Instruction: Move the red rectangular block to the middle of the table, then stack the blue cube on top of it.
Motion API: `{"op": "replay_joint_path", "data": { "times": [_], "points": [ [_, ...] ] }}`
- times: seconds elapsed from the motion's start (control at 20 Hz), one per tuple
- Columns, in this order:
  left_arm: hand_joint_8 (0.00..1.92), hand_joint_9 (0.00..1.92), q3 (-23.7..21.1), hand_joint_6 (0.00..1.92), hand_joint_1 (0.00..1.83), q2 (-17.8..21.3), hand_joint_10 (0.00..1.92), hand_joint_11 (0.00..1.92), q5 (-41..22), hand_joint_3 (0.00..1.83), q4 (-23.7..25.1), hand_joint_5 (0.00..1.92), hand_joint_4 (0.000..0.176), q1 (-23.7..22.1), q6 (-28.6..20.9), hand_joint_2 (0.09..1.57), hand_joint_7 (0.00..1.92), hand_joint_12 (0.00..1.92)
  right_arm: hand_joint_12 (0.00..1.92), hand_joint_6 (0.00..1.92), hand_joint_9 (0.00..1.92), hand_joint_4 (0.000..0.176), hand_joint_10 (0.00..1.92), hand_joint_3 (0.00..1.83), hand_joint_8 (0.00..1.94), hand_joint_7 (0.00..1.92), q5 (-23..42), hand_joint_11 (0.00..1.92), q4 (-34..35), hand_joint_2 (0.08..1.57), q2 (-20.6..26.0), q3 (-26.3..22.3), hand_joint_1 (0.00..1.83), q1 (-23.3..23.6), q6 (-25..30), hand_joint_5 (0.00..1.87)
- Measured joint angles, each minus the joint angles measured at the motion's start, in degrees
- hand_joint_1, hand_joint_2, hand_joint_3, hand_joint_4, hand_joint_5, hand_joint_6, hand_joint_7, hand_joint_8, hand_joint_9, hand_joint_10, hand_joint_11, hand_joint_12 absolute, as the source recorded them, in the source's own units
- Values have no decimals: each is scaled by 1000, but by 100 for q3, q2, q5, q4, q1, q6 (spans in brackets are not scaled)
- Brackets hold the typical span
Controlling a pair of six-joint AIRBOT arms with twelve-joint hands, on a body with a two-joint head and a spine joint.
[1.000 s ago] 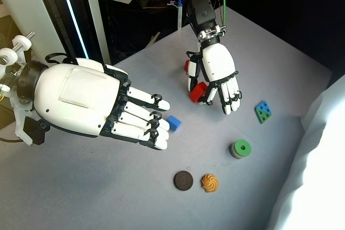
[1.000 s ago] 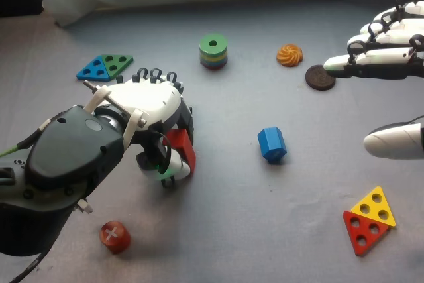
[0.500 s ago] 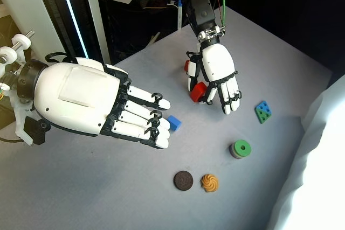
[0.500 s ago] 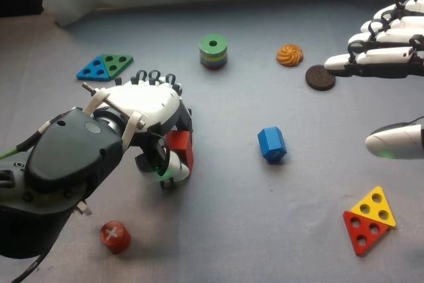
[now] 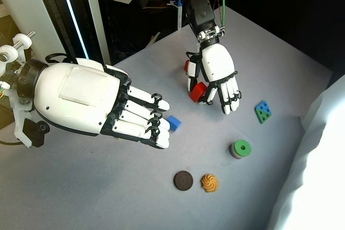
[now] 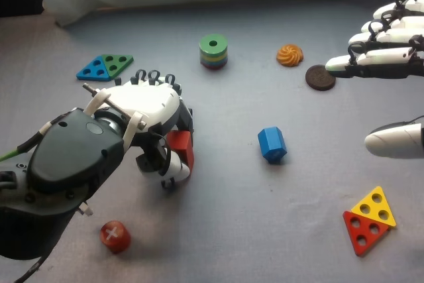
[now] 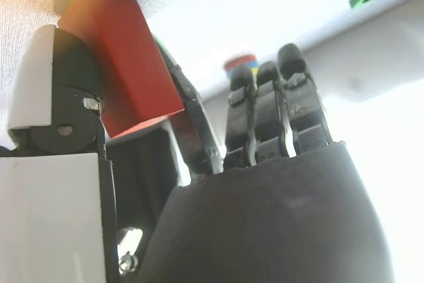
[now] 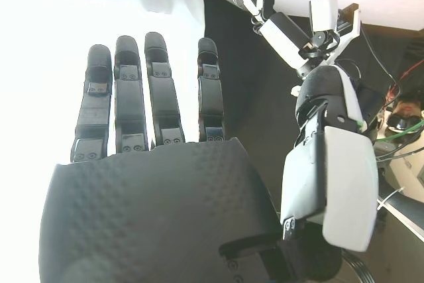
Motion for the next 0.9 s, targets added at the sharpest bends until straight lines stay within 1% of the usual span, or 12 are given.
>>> {"op": "replay_joint_path", "data": {
  "times": [0.05,0.1,0.15,0.2,0.25,0.55,0.6,0.65,0.75,0.8,0.85,0.9],
  "points": [
    [4,11,0,437,909,0,2,0,-4,0,-2,860,107,0,0,1066,114,144,378,0,197,0,1,0,1,254,0,0,0,1048,0,0,64,0,-4,260],
    [2,4,0,165,888,0,4,0,-4,0,-2,881,77,0,0,1055,106,120,390,1,197,0,1,0,0,251,0,0,-2,1047,0,0,67,0,-7,255],
    [2,4,-9,165,888,0,4,0,-4,0,-9,881,77,0,-2,1055,106,120,390,1,197,0,1,0,0,251,0,0,0,1047,0,0,67,0,-7,255],
    [1,4,-13,62,885,0,2,0,9,0,-15,896,64,0,-2,1049,103,149,394,2,201,0,3,0,1,254,0,0,0,1047,0,0,68,0,-9,257],
    [0,0,-28,8,859,0,0,0,15,0,-28,843,61,0,2,1051,79,172,421,9,221,0,7,0,7,283,0,0,0,1043,0,0,73,0,-9,291],
    [1,0,-48,2,820,0,0,0,24,0,-33,727,55,0,-2,1033,57,201,400,1,203,0,1,0,0,263,4,0,0,1043,0,0,81,0,-9,273],
    [10,0,-57,0,802,2,0,0,20,0,-35,645,61,0,2,959,84,179,434,3,225,0,6,0,4,281,4,0,0,1038,0,0,94,0,-9,286],
    [15,18,-74,0,795,4,4,0,9,0,-59,573,60,-15,11,936,140,157,409,2,222,0,3,0,2,282,4,0,0,1040,0,0,88,0,-13,284],
    [11,59,-103,0,787,24,8,0,20,0,-168,499,60,-57,131,952,190,142,420,2,224,0,2,0,2,284,7,0,68,1036,-13,0,91,-2,-105,289],
    [7,70,-153,0,782,76,8,0,20,1,-258,452,62,-87,186,962,196,145,422,2,222,0,1,0,2,284,81,0,341,1034,-81,0,92,-42,-426,290],
    [0,11,-205,0,739,142,0,0,22,4,-284,361,94,-131,264,977,105,129,404,0,215,0,0,0,0,274,238,0,990,1036,-286,0,72,-116,-1209,281],
    [0,1,-223,0,751,188,0,0,20,0,-341,354,99,-164,328,970,85,123,382,0,203,0,0,0,0,258,343,0,1545,1037,-509,2,79,-149,-1895,266]
  ]
}}
